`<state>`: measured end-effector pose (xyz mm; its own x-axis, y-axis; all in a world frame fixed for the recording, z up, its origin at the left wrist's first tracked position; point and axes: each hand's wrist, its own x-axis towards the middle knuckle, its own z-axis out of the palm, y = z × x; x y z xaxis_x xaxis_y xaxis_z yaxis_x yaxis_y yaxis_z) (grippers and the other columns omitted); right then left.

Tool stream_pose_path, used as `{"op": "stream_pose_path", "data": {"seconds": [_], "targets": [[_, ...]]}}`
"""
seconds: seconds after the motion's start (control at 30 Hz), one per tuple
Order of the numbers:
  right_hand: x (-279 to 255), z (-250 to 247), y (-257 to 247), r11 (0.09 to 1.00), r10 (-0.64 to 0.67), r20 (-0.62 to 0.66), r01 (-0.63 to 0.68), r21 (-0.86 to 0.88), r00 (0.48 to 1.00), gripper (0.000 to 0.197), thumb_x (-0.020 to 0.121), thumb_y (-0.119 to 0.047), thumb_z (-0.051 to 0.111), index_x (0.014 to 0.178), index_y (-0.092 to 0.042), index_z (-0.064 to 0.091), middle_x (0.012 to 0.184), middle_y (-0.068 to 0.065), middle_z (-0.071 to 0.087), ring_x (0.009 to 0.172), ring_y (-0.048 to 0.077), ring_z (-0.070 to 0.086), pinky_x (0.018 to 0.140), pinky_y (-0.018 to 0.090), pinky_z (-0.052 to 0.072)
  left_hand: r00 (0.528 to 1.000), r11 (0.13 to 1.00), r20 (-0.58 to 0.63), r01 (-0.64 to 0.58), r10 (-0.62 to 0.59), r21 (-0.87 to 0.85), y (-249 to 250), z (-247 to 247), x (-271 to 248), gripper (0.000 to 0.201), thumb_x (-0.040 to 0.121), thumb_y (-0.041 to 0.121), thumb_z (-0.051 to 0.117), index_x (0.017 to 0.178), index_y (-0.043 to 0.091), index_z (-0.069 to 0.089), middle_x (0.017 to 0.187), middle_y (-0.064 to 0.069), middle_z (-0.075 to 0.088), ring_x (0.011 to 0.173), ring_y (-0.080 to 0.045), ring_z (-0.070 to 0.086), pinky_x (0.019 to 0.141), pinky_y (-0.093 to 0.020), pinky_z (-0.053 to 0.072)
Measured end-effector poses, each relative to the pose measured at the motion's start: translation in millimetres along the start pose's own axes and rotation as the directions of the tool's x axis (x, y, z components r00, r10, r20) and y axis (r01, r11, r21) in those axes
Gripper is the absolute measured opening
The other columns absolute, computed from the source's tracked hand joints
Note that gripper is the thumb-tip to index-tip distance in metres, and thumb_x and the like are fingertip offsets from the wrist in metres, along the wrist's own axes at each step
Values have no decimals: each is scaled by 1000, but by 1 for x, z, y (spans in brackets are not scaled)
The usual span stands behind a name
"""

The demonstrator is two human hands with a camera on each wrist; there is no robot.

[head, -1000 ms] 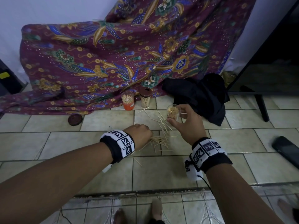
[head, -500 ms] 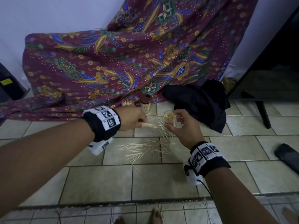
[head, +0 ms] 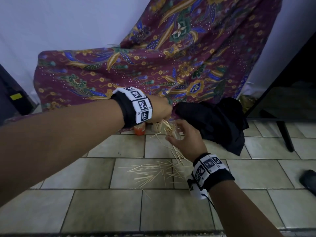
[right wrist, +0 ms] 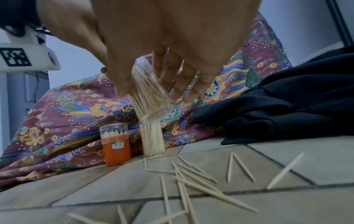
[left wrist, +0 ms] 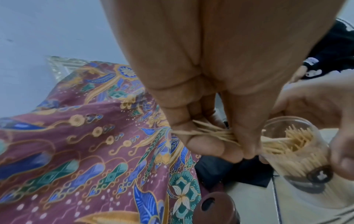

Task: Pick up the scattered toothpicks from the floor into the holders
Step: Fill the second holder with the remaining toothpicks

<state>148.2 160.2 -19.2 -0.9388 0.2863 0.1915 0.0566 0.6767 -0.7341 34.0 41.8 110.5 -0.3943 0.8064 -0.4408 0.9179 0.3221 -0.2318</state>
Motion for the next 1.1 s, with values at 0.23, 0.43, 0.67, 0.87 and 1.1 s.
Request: {"op": "stream_pose_path", "data": {"seconds": [0.23,0.43,0.67,0.87,1.1], "targets": [[10,3,1,1000,-23,20,23,-21,1000,43,75,-32,82,110,-25,59,103,-10,63,93,6,57,81,28,47,1000,999,17,18,-19,45,9,-19,9,29,93,1,44,66,11,44,85,-16,46,93,-38,58,67,-35,36],[22,7,3,999,-45,16,45,-4,999,46,75,-35,80,112,-22,57,104,-9,65,95,9,60,84,36,52,998,996,-56,14,-18,-85,7,-11,26,7,87,15,63,92,14,59,78,3,51,80,-18,49,50,-23,30],[25,2,5,998,-45,1,45,52,999,44,76,-32,81,112,-22,59,104,-10,65,95,6,59,85,30,50,984,912,-167,-13,-61,-409,-13,-12,22,18,80,29,76,95,22,67,84,13,63,70,-4,55,60,-18,41],[25,-4,9,997,-15,-5,15,81,1000,42,74,-30,83,108,-31,57,102,-16,64,94,0,58,83,20,46,966,873,-218,16,-139,-488,-33,-2,6,30,80,38,76,105,24,67,90,15,62,79,-4,56,65,-21,38],[21,-8,9,995,-13,-35,17,101,999,43,72,-29,85,106,-29,57,97,-17,63,91,0,58,83,22,48,900,799,-360,-22,-246,-600,-10,29,-2,12,88,30,69,96,23,74,90,9,71,82,-6,62,85,-32,51]]}}
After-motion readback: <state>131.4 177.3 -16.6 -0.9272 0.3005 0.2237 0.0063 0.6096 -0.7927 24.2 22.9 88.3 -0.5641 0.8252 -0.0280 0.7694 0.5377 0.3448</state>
